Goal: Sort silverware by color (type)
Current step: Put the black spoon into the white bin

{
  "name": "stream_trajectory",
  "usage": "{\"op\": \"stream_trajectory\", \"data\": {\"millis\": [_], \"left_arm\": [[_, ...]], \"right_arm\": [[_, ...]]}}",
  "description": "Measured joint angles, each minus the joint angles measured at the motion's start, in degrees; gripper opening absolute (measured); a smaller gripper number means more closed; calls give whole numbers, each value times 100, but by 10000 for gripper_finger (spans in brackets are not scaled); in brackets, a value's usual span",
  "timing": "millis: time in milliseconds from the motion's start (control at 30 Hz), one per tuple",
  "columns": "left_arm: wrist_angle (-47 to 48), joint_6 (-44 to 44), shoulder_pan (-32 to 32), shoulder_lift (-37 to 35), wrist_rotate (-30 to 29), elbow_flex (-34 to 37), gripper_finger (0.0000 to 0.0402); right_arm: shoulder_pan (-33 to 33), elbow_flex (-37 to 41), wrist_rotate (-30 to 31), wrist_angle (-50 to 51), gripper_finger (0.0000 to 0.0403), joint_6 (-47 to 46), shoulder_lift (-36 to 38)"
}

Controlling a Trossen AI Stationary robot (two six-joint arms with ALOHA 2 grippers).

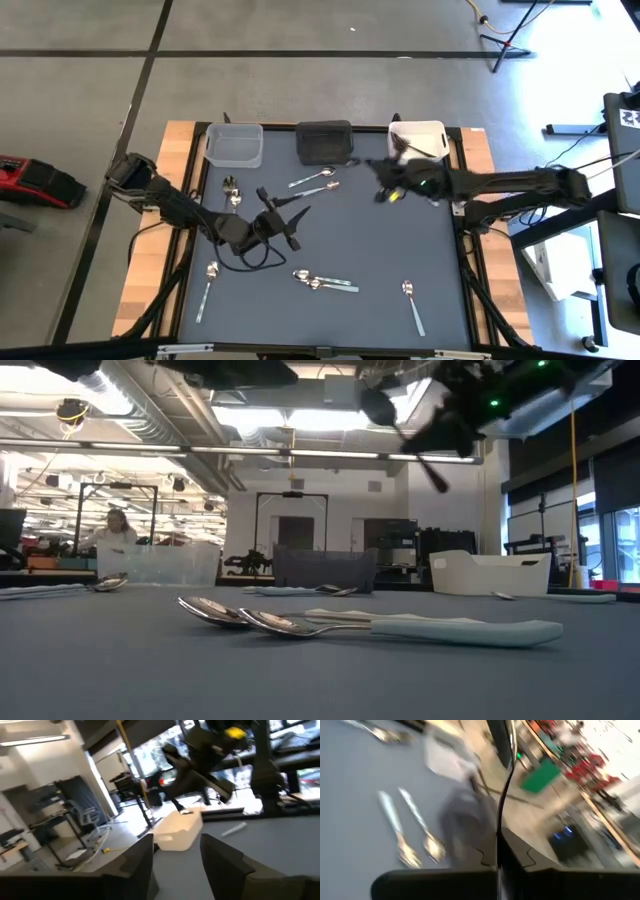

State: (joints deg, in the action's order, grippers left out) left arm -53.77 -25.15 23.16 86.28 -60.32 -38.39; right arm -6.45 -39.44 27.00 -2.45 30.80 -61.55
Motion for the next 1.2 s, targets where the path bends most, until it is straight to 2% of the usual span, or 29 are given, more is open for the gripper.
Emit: {"op": "stream_trajectory", "data": {"millis": [67,167,300,367,567,667,867,1033,1200], "left_arm": [[274,199,-102,0,285,0,158],[865,758,-391,1,1077,0,159],[1521,1448,-841,2,2177,0,159],[1891,1658,-1048,2,2479,4,159],[2560,2010,-1313,2,2487,6,158],[2768,2146,-1332,2,2490,7,157],[2888,2600,-1341,2,2496,5,157],[3251,2908,-1303,2,2499,5,157],[3511,3310,-1299,2,2501,7,157]], "right_arm": [[-467,0,-32,593,1,51,406],[-1311,0,-157,1103,1,121,686],[-2466,0,-637,1031,1,-37,648],[-3008,-4,-675,860,1,-137,497],[-4201,3,-1257,788,1,-809,-360],[-4601,34,-1449,738,1,-800,-822],[-5057,50,-1494,601,1,-787,-1361],[-5262,50,-1403,567,3,-1087,-1431],[-5292,50,-1542,656,53,-1184,-1432]]}}
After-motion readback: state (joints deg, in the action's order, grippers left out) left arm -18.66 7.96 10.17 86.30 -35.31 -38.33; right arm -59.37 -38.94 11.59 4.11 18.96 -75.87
